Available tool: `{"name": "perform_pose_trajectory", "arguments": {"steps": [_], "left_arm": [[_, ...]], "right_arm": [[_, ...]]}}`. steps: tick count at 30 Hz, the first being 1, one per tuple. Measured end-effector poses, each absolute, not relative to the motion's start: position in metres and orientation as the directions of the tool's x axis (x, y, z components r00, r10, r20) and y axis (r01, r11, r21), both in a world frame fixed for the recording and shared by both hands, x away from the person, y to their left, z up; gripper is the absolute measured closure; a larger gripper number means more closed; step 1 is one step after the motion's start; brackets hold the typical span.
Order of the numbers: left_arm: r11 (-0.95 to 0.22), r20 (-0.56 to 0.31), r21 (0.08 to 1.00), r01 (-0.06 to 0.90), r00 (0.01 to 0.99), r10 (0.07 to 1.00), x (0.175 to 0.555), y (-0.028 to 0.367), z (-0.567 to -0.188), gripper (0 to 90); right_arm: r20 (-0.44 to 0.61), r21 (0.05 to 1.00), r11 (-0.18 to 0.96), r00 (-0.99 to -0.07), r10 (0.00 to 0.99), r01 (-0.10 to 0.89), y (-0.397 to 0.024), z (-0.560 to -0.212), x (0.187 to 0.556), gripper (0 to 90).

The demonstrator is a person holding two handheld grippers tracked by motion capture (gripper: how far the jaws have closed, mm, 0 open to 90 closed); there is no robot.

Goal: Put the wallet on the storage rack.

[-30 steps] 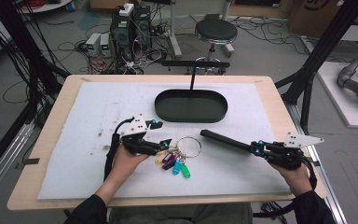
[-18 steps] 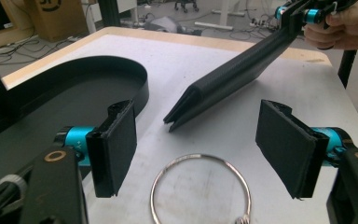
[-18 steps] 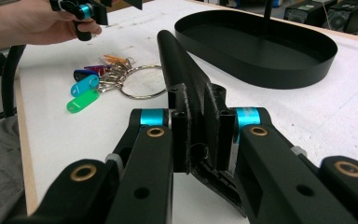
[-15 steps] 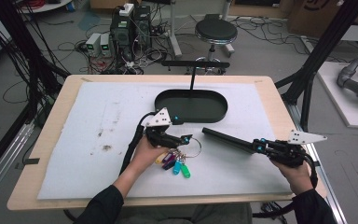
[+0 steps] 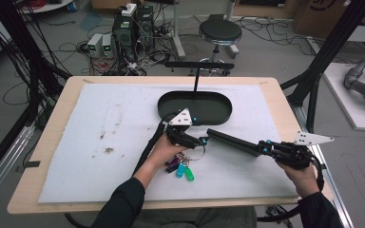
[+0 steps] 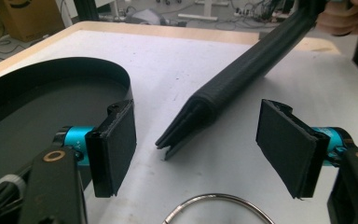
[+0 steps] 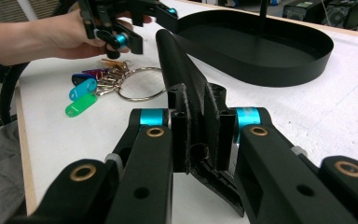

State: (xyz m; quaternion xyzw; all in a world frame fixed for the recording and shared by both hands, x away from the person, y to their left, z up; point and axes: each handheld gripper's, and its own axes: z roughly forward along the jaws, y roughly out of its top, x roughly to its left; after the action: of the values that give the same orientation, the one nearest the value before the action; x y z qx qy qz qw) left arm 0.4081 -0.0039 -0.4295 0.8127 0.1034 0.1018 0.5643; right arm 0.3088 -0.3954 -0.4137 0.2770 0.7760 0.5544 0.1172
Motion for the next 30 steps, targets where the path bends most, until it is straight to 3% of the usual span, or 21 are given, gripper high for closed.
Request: {"name": "perform_pose_trajectory", "arguments": {"steps": [6, 8, 10, 14, 23, 27, 30], "left_arm": [[-0.395, 0.062, 0.918, 0.03, 0.974, 0.219, 0.418, -0.022, -0.435, 30.5], [-0.418, 0.088, 0.909, 0.004, 0.976, 0.2, 0.419, -0.026, -0.435, 36.4], [-0.434, 0.135, 0.9, -0.047, 0.975, 0.174, 0.417, -0.028, -0.435, 50.8], [-0.444, 0.182, 0.891, -0.093, 0.97, 0.162, 0.416, -0.027, -0.432, 64.0], [-0.415, 0.168, 0.902, -0.117, 0.982, 0.09, 0.412, -0.024, -0.426, 75.5], [-0.392, 0.16, 0.911, -0.126, 0.985, 0.057, 0.405, -0.023, -0.42, 76.2], [-0.382, 0.158, 0.915, -0.129, 0.986, 0.047, 0.401, -0.019, -0.416, 76.4]], "right_arm": [[0.126, 0.926, 0.229, -0.819, 0.56, 0.299, -0.396, -0.414, 0.31, 82.2], [0.127, 0.926, 0.229, -0.818, 0.561, 0.301, -0.396, -0.414, 0.309, 82.1], [0.129, 0.925, 0.227, -0.816, 0.563, 0.303, -0.396, -0.414, 0.31, 81.8], [0.129, 0.928, 0.218, -0.808, 0.574, 0.303, -0.398, -0.414, 0.31, 80.5], [0.125, 0.937, 0.185, -0.78, 0.613, 0.296, -0.404, -0.413, 0.309, 73.9], [0.116, 0.943, 0.172, -0.768, 0.63, 0.284, -0.406, -0.412, 0.309, 62.0], [0.128, 0.947, 0.145, -0.751, 0.648, 0.287, -0.407, -0.411, 0.309, 46.6]]}}
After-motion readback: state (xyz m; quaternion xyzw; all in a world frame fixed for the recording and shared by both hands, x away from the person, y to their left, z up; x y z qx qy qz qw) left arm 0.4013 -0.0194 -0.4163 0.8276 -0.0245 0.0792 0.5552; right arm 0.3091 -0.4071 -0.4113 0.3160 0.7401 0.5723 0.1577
